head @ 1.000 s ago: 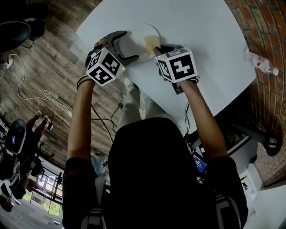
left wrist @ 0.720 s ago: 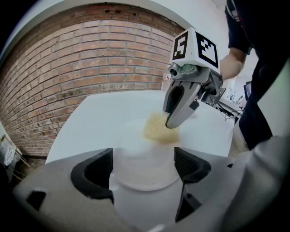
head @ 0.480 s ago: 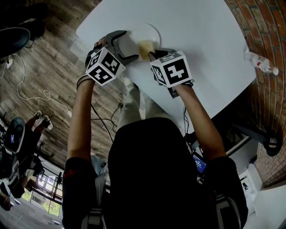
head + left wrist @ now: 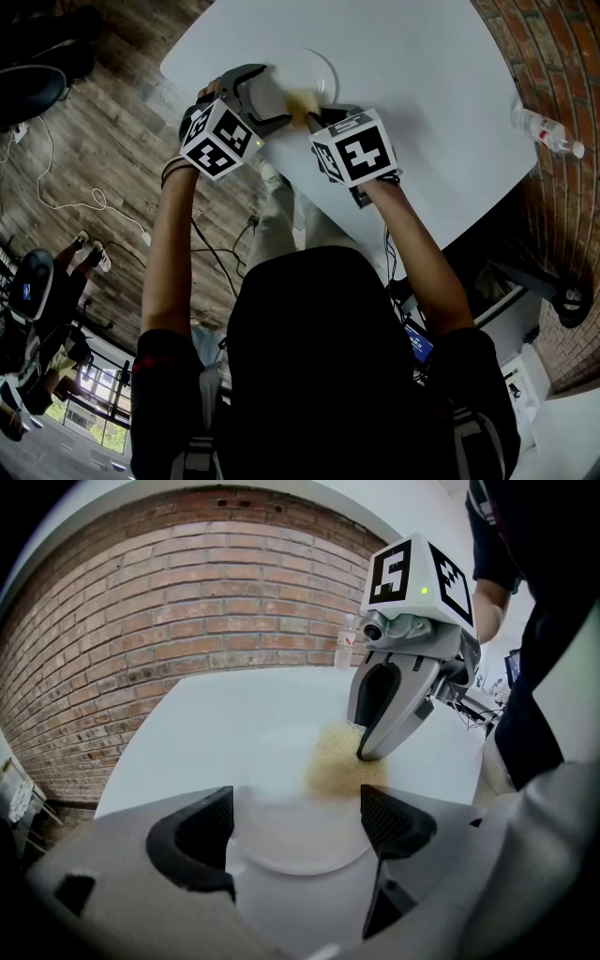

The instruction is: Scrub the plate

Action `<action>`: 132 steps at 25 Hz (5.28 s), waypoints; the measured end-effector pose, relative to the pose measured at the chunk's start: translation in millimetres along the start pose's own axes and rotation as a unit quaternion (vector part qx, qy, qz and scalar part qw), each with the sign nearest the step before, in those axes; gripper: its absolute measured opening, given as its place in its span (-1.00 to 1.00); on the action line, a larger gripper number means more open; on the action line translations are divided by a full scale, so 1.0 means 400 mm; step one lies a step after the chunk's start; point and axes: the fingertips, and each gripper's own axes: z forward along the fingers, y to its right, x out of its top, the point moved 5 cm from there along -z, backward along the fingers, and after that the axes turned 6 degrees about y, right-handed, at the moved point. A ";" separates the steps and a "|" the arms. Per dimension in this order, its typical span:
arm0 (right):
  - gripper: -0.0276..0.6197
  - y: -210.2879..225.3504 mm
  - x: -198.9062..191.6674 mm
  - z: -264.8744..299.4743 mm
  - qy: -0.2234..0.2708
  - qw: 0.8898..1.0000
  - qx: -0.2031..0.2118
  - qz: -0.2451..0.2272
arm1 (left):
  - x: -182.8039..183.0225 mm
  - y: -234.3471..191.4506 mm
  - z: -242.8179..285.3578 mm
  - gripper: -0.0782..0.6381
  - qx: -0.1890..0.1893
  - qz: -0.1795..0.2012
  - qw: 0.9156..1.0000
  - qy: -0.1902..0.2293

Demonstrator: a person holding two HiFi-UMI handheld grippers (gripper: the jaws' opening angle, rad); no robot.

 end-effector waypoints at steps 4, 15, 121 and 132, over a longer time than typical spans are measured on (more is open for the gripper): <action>-0.79 0.000 0.003 0.002 -0.001 1.000 0.002 0.001 | -0.001 -0.003 -0.001 0.34 0.000 0.000 1.000 0.000; -0.79 -0.001 0.015 -0.036 0.030 0.999 -0.007 0.016 | 0.005 -0.013 -0.003 0.34 0.019 -0.051 0.998 0.015; -0.80 -0.543 -0.087 -0.880 0.428 0.890 -0.010 -0.159 | 0.520 0.747 -0.746 -0.73 0.339 -0.038 0.884 0.320; -0.80 -0.527 -0.148 -0.926 0.437 0.886 -0.001 -0.155 | 0.533 0.811 -0.718 -0.73 0.335 -0.047 0.883 0.325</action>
